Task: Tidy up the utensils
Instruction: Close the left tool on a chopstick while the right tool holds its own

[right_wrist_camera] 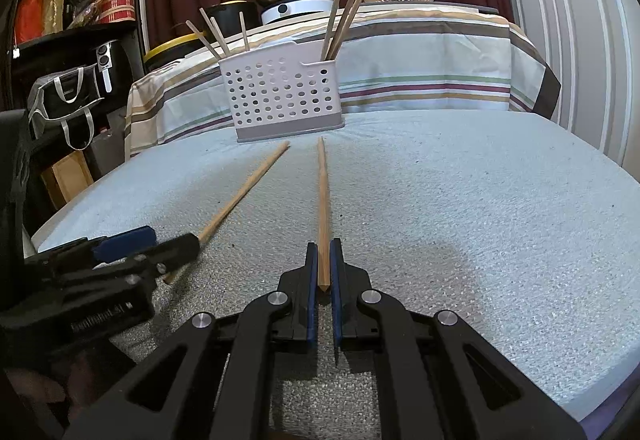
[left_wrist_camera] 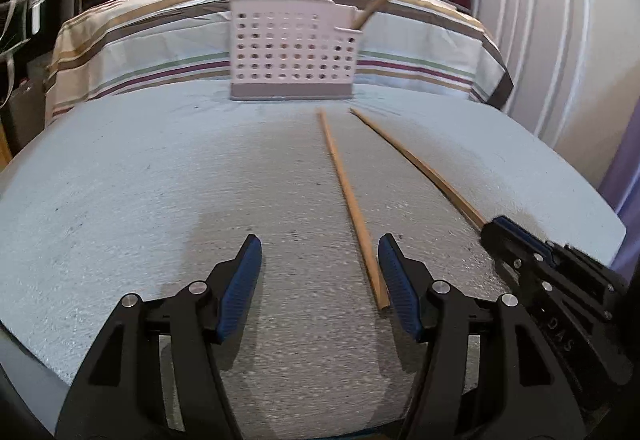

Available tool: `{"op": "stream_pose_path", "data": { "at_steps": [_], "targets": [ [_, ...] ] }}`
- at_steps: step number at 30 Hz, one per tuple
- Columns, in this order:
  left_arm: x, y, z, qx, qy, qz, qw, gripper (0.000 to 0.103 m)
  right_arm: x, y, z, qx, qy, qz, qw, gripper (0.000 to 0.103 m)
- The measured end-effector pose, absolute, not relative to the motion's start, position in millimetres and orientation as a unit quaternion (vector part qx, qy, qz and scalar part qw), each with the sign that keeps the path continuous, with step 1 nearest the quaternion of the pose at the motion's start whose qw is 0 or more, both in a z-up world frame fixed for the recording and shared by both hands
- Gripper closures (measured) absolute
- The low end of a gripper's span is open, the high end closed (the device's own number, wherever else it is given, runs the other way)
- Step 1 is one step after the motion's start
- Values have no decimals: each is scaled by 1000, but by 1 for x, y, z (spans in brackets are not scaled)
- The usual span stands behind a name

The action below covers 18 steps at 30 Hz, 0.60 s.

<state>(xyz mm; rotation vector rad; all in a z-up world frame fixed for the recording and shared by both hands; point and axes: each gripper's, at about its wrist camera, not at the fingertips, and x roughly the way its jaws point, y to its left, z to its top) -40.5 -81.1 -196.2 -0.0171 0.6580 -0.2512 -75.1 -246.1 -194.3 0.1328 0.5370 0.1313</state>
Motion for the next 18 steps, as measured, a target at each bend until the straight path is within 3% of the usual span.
{"op": "stream_pose_path", "data": {
  "at_steps": [5,8,13,18],
  "targets": [
    [-48,-84,-200,-2,308,-128,943,46,-75,-245,-195,65,265,64,960,96],
    [-53,-90,-201,11,298,-132,945,55,-75,-245,-195,66,265,64,960,96],
    [-52,-90,-202,17,292,-134,947,82,-74,-245,-195,66,265,65,960,96],
    [-51,-89,-203,17,290,-133,948,95,-74,-245,-196,66,265,65,960,96]
  ]
}}
